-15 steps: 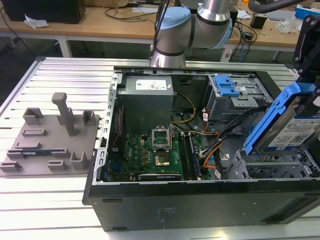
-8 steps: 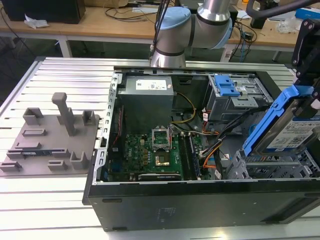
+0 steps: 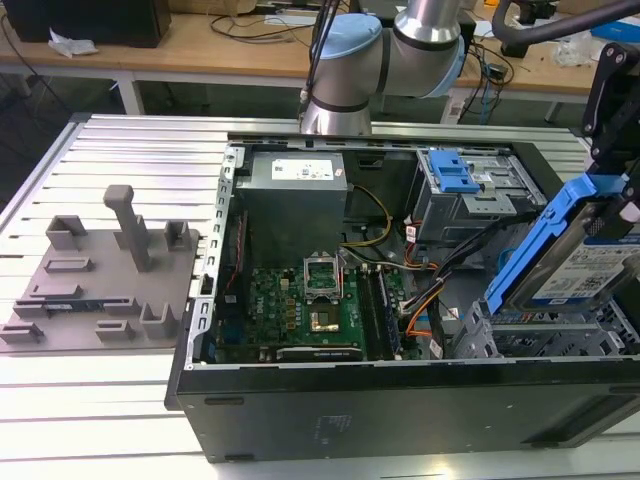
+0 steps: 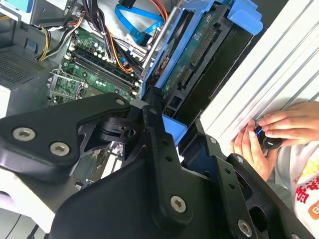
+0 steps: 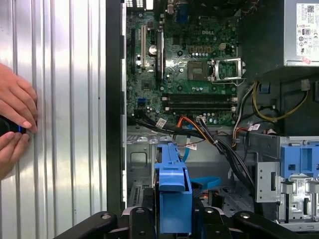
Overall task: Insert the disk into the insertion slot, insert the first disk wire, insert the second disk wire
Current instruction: 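Insert the disk into the insertion slot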
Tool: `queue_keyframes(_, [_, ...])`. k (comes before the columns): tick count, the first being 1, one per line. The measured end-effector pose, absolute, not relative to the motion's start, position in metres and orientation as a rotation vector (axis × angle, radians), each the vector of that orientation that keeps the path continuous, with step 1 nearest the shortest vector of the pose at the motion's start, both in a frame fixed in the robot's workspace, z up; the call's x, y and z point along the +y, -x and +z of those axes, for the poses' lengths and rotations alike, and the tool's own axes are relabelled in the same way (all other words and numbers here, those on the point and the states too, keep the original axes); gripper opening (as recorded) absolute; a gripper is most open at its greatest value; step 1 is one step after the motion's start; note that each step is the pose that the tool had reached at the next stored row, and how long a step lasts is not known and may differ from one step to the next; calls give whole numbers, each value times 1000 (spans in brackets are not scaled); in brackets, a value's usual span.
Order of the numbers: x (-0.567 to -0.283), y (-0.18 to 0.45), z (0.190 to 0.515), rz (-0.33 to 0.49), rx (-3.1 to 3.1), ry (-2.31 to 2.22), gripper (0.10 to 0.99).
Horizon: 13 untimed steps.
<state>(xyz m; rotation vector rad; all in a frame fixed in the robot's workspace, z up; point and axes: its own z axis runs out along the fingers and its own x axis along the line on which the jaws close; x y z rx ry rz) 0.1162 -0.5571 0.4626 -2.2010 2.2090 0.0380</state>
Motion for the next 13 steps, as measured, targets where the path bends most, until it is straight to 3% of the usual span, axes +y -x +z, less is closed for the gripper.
queue_keyframes(13, [-557, -118, 456, 41, 2211, 2202, 365])
